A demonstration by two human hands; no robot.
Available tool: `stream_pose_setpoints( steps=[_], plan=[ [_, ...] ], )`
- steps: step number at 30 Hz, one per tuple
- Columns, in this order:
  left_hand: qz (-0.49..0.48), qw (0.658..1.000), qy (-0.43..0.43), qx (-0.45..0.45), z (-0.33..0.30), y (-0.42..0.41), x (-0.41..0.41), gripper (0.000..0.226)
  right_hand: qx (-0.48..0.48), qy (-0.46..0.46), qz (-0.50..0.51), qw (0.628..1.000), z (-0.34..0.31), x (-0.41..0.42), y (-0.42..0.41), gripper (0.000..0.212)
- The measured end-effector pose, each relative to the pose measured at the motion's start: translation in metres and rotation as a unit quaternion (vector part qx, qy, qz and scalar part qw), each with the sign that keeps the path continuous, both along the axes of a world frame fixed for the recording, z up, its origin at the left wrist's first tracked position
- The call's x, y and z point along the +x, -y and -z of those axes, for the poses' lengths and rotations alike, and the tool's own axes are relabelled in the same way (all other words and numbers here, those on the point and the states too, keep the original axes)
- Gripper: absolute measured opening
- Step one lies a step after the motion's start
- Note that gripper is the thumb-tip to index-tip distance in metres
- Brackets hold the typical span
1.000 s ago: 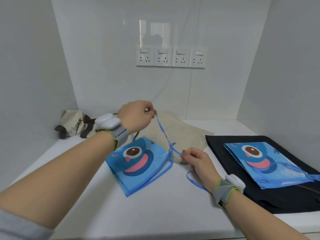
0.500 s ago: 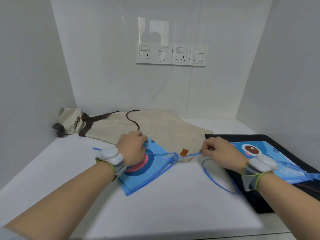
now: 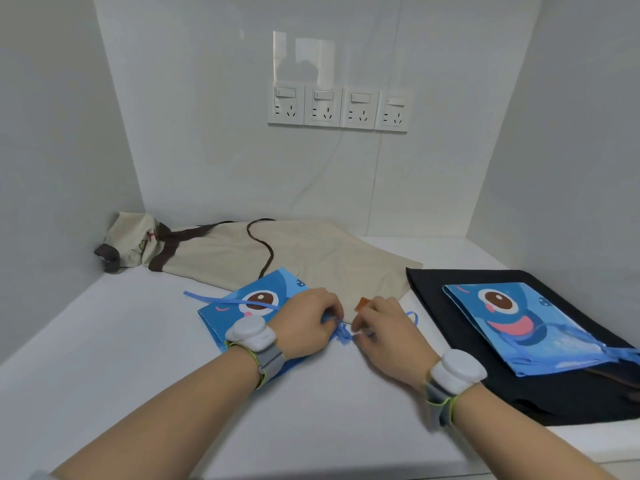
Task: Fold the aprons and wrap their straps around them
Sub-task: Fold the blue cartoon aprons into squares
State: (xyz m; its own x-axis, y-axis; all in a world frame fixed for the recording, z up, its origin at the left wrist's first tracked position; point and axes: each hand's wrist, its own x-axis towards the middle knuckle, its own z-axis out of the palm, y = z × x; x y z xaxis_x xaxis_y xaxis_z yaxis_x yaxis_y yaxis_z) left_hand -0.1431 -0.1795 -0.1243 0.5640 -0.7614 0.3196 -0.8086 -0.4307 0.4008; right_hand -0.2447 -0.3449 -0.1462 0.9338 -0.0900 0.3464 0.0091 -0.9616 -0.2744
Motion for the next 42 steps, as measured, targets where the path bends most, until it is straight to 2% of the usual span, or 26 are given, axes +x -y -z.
stream_pose_setpoints(
  steps=[5,8,11,13,19,23,26,29,31,33,35,37,39,41,42],
  plan=[
    [0.000,1.000,0.003,0.018,0.009,-0.006,0.004,0.011,0.000,-0.004,-0.023,1.000,0.001,-0.001,-0.005,0.003],
    [-0.016,1.000,0.002,0.010,0.010,-0.002,0.002,0.011,0.005,-0.025,-0.029,0.999,-0.002,-0.001,-0.008,0.010],
    [-0.038,0.995,-0.063,-0.068,0.004,-0.004,0.000,0.007,0.082,-0.028,-0.006,0.996,-0.010,0.000,-0.012,0.012],
    [-0.049,0.992,-0.076,-0.086,-0.003,-0.008,0.002,0.009,0.122,-0.041,0.028,0.991,-0.015,0.002,-0.011,0.008],
    [-0.107,0.991,-0.080,-0.031,0.000,-0.044,0.021,0.018,0.058,-0.086,0.109,0.989,-0.009,-0.005,0.002,0.008],
    [-0.110,0.989,-0.097,-0.025,0.003,-0.058,0.025,0.013,0.083,-0.089,0.121,0.985,-0.015,-0.013,0.012,0.012],
    [-0.107,0.989,-0.086,-0.047,0.000,-0.059,0.024,0.012,0.081,-0.079,0.126,0.986,-0.022,-0.011,0.015,0.012],
    [-0.095,0.992,-0.069,-0.051,-0.006,-0.062,0.024,0.018,0.135,-0.085,0.128,0.979,-0.030,-0.011,0.019,0.015],
    [-0.091,0.994,-0.054,-0.030,-0.012,-0.061,0.022,0.027,0.176,-0.092,0.140,0.970,-0.036,-0.010,0.020,0.022],
    [-0.112,0.993,-0.019,0.021,-0.017,-0.055,0.020,0.035,0.175,-0.100,0.151,0.968,-0.041,-0.007,0.022,0.026],
    [-0.149,0.987,0.029,0.060,-0.017,-0.046,0.022,0.036,0.168,-0.140,0.142,0.965,-0.045,-0.005,0.024,0.016],
    [-0.169,0.983,0.059,0.050,-0.017,-0.033,0.025,0.035,0.173,-0.210,0.109,0.956,-0.050,-0.006,0.024,0.006],
    [-0.176,0.983,0.017,-0.050,-0.018,-0.008,0.020,0.027,0.197,-0.263,0.083,0.941,-0.054,-0.012,0.027,0.006],
    [-0.179,0.958,-0.127,-0.186,-0.020,0.003,0.014,0.016,0.239,-0.293,0.044,0.925,-0.054,-0.013,0.021,0.010],
    [-0.164,0.929,-0.227,-0.242,-0.022,0.007,0.010,0.012,0.280,-0.295,0.017,0.913,-0.052,-0.013,0.016,0.011]
  ],
)
